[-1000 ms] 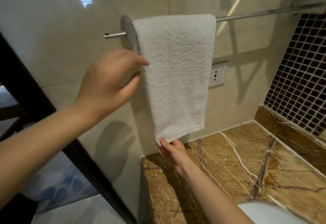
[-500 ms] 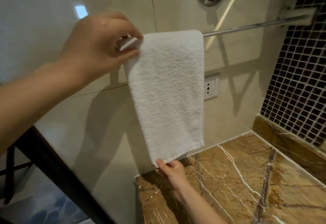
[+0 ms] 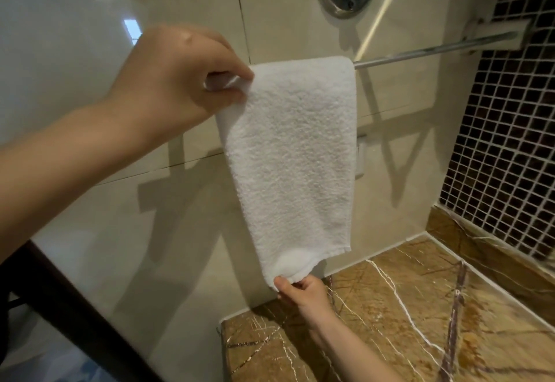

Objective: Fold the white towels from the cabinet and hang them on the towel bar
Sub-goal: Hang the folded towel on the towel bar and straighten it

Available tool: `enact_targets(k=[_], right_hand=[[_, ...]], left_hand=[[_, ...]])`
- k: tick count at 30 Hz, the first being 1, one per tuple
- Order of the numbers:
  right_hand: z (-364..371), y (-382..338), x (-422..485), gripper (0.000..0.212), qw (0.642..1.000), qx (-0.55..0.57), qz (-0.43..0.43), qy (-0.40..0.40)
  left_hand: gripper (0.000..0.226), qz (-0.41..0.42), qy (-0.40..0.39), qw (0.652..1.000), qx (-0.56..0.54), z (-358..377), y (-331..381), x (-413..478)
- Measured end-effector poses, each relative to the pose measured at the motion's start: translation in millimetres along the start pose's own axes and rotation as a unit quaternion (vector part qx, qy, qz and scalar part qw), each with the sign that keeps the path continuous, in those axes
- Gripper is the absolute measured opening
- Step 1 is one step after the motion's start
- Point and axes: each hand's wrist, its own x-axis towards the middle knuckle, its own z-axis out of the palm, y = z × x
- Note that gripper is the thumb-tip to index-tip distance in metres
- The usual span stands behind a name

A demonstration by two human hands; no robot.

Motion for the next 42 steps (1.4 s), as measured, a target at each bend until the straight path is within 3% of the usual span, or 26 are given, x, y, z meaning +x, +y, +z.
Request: enact_targets(k=[32, 38, 42], right_hand=[[-60.0, -21.2, 4.3, 0.006, 0.995, 0.059, 0.008, 0.08], [-75.5, -30.6, 5.2, 0.019, 0.994, 0.051, 0.001, 0.095], [-86.3, -33.8, 3.5, 0.013, 0.993, 0.066, -0.003, 0.096]], left_hand=[[0.02, 0.0, 0.027, 0.999, -0.043, 42.9, 22.4, 44.0], [0.021, -0.004, 0.033, 0.998, -0.054, 51.7, 33.3, 55.6], [0.02, -0.007, 0.039, 0.997, -0.06, 60.2, 39.5, 63.2]])
